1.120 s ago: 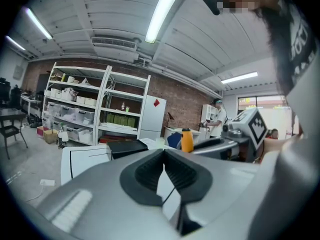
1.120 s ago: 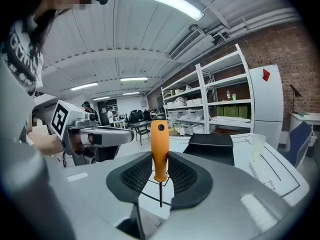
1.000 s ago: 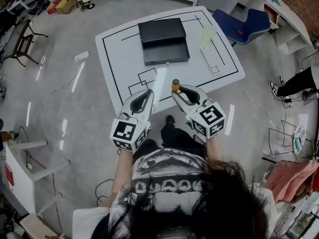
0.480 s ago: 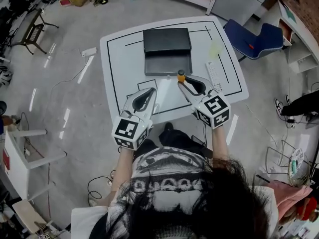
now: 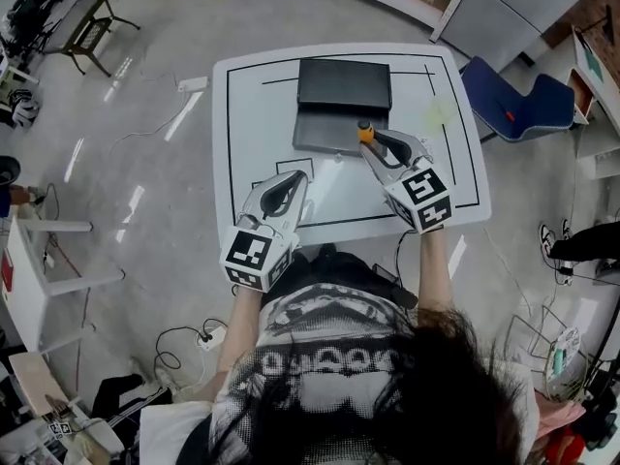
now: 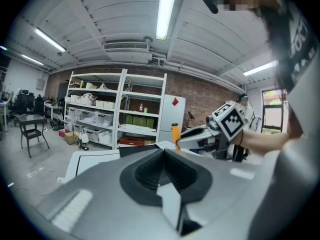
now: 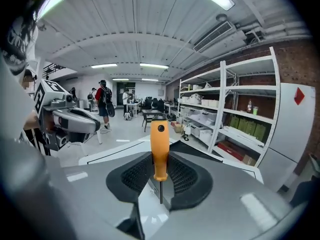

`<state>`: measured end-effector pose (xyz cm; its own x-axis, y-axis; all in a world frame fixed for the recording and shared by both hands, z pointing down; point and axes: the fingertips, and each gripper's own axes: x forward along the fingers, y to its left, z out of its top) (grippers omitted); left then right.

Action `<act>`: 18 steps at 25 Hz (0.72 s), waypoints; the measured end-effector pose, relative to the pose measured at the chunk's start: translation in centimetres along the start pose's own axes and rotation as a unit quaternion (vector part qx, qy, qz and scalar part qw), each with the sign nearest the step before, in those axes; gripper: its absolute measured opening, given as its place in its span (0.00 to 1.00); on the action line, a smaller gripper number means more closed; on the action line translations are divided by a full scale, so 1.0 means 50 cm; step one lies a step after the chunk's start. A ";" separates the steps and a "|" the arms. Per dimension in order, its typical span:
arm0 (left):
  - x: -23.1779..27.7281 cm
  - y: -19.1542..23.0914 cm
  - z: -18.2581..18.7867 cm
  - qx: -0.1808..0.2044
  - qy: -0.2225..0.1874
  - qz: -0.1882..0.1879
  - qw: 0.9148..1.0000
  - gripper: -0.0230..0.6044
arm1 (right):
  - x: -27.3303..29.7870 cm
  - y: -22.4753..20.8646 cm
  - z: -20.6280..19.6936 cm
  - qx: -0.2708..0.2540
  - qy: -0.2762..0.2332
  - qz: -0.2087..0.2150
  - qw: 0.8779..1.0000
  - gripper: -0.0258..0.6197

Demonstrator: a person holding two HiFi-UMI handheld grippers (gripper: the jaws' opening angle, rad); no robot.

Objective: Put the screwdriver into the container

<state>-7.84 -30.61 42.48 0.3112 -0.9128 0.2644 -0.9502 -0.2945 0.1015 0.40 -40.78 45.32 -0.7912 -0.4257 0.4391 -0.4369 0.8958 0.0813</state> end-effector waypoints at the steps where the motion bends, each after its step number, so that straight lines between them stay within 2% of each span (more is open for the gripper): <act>1: 0.000 0.004 -0.001 0.000 0.001 0.003 1.000 0.04 | 0.010 -0.003 0.000 -0.004 0.004 0.002 1.000 0.19; 5: -0.003 0.013 0.000 0.003 0.006 0.007 1.000 0.04 | 0.052 -0.012 -0.008 -0.018 0.022 0.012 1.000 0.19; 10: -0.019 0.018 0.002 0.005 0.009 0.008 1.000 0.04 | 0.114 -0.028 -0.038 -0.060 0.073 0.017 0.995 0.19; 15: -0.022 0.037 0.003 0.004 0.013 0.006 1.000 0.04 | 0.193 -0.047 -0.088 -0.100 0.139 0.032 0.985 0.19; 18: -0.026 0.053 0.012 0.002 0.009 0.006 1.000 0.04 | 0.233 -0.055 -0.115 -0.103 0.174 0.043 0.978 0.19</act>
<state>-10.79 -30.36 41.83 0.3007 -0.9106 0.2834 -0.9537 -0.2854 0.0951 -5.15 -47.45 55.37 -0.6119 -0.3099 0.7277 -0.2503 0.9486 0.1935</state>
